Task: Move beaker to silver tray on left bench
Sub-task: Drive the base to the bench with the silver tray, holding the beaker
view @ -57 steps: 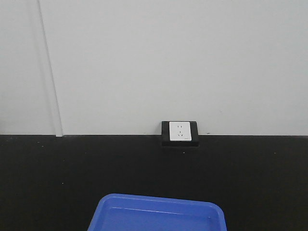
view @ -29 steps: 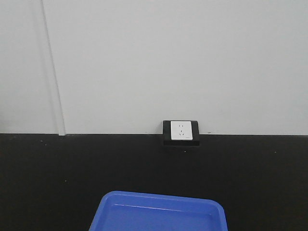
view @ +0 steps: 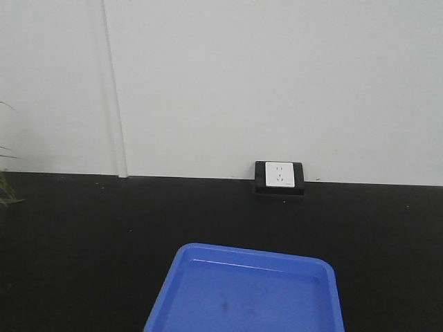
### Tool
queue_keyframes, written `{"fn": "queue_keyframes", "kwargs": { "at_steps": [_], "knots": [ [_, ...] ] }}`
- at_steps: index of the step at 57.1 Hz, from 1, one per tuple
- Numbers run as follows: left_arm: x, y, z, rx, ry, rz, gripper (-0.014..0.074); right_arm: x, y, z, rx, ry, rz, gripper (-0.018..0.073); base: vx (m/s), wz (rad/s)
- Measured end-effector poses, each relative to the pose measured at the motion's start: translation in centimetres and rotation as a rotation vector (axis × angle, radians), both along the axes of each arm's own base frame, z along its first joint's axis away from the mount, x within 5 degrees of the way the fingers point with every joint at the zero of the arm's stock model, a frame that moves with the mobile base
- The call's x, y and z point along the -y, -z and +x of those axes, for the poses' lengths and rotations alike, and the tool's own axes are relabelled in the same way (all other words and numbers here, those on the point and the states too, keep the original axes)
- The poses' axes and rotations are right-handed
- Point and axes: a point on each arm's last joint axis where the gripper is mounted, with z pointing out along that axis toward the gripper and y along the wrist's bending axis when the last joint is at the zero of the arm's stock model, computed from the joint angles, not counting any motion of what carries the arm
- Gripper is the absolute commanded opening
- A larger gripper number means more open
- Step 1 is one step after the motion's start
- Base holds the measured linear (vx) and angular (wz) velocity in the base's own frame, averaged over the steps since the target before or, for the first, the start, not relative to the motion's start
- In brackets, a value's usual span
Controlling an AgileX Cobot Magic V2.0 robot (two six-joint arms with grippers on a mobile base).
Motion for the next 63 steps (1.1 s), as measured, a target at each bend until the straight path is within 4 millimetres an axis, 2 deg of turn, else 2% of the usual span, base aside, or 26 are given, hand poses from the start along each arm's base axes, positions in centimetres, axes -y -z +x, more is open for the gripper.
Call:
{"fn": "queue_keyframes", "kwargs": {
  "at_steps": [63],
  "knots": [
    [0.0,0.0,0.0,0.0,0.0,0.0,0.0001,0.0,0.01,0.0,-0.002,0.0,0.002,-0.0006,-0.35,0.31]
  ]
}}
